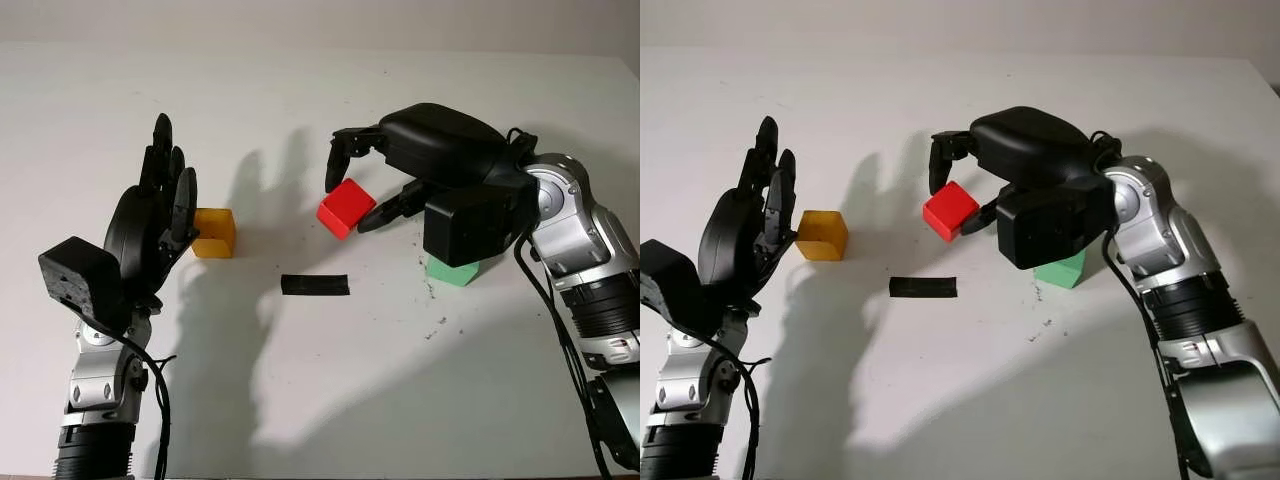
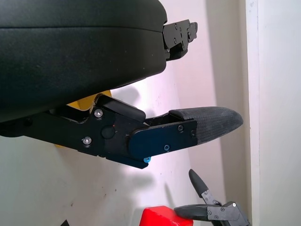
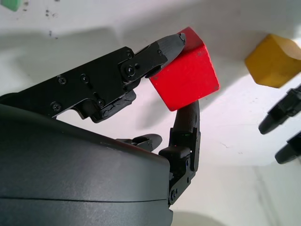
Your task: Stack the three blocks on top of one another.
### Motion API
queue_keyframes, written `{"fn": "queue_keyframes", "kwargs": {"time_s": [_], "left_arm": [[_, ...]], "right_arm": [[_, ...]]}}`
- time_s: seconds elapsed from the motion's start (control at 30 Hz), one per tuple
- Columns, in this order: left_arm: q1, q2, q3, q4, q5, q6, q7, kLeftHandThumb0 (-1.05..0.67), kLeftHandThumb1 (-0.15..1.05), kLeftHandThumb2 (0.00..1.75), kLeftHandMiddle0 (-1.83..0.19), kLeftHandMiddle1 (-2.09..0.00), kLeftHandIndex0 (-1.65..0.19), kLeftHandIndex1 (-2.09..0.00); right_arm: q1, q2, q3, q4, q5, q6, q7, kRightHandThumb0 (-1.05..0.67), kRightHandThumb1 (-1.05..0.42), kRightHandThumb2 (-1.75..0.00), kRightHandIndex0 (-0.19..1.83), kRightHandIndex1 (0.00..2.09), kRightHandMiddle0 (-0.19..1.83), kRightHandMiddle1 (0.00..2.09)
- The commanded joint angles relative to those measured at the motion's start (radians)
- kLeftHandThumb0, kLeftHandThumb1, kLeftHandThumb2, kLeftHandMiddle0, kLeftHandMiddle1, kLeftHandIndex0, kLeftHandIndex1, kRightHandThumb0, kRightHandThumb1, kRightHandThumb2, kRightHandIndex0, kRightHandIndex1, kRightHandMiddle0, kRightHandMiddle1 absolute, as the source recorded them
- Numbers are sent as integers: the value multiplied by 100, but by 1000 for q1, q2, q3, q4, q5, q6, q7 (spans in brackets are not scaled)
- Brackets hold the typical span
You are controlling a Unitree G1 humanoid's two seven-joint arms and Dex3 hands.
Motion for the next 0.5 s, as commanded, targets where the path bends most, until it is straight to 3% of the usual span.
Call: {"fn": "queue_keyframes", "kwargs": {"time_s": [0.0,0.4,0.47], "left_arm": [[11,8,-1,-19,2,2,-3,-75,105,59,19,0,19,0],[7,19,2,-20,4,0,-10,-74,105,62,19,0,19,0],[6,22,1,-21,7,0,-9,-75,105,61,19,0,19,0]], "right_arm": [[24,18,-21,-48,29,40,8,-35,-93,-5,40,1,46,129],[26,33,4,-45,129,104,166,-36,-94,-5,31,1,42,136],[-1,32,13,10,166,49,225,-38,-94,-5,30,0,42,138]]}}
